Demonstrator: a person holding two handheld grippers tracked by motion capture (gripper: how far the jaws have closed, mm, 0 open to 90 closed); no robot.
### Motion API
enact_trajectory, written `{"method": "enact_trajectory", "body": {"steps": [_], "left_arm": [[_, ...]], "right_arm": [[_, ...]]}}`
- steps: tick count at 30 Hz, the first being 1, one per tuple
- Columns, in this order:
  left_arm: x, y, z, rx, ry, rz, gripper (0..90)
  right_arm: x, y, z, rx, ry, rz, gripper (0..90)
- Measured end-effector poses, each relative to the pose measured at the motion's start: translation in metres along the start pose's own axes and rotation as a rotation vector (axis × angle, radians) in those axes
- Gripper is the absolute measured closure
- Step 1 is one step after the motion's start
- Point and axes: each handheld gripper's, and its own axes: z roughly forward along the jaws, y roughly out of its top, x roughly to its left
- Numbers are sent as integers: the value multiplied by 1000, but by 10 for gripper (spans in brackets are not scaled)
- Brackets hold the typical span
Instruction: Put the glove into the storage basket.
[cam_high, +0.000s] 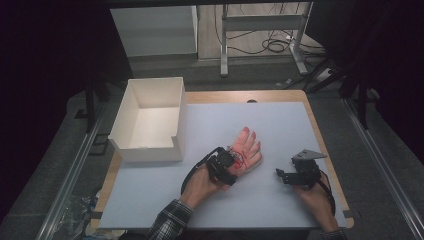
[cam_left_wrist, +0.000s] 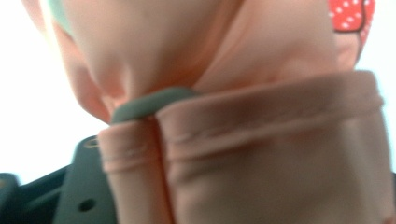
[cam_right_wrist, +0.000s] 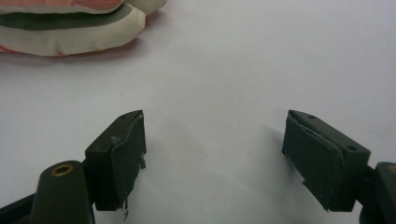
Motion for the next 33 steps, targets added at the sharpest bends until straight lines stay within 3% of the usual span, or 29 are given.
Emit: {"method": "enact_trajectory", "body": {"steps": [1,9,15,33], "left_arm": [[1,-2,-1,-17,-11,-1,448],[1,-3,-4,-30,-14,12,481],[9,-3,-11,-51,-56,-13,494],[27,12,-37,-81,-20,-63,491]], "right_arm": [[0,0,0,0,0,0,217],[0,0,0,-1,0,0,217],[0,0,0,-1,0,1,217],[0,0,0,-2,-1,0,217]]}}
